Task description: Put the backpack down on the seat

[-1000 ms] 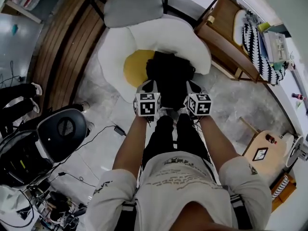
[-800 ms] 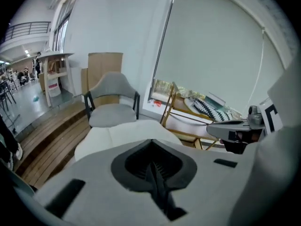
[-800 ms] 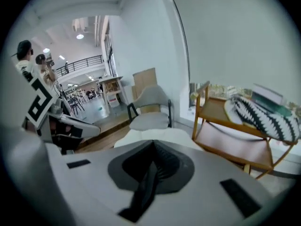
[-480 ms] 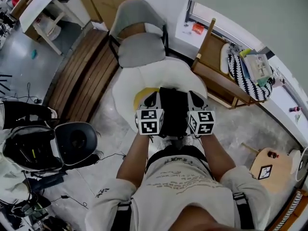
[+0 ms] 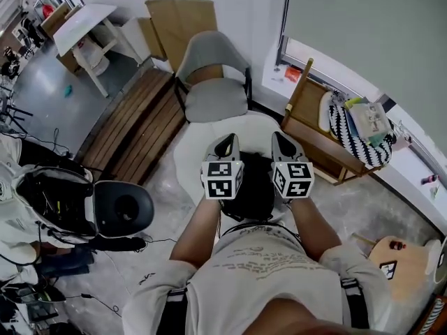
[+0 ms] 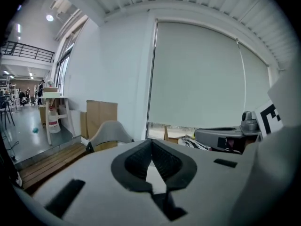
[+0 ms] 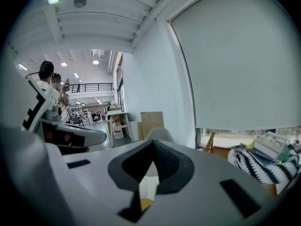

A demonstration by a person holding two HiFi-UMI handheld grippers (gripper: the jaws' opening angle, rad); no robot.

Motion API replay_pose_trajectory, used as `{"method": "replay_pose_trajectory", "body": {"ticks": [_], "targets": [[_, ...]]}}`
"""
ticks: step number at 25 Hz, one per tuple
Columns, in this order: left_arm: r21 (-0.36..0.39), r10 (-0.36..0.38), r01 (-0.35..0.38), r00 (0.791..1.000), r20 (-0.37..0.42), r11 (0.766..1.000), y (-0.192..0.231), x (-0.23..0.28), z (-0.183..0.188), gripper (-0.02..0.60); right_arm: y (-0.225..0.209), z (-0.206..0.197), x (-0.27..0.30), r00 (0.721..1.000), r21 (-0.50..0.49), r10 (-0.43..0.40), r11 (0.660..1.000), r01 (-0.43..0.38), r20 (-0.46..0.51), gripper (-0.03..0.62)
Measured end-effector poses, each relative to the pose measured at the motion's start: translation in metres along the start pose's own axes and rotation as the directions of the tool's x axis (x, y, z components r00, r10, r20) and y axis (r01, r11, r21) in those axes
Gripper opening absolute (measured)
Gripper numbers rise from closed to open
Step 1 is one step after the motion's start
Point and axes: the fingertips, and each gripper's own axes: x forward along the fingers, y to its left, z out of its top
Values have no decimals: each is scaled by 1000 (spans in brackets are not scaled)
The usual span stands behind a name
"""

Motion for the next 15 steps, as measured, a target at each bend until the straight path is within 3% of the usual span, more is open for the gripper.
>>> {"method": "replay_pose_trajectory", "body": {"ticks": [7,15], "targets": [[59,10,-14,998,70,998,-22,-6,35,21,-10,36,-18,998,-15,11,1000,-10,69,26],[56,53,-61,990,133,997,-41,-13,59,21,-39,61,-50,990,-28,-11,999,15,143,26]]}}
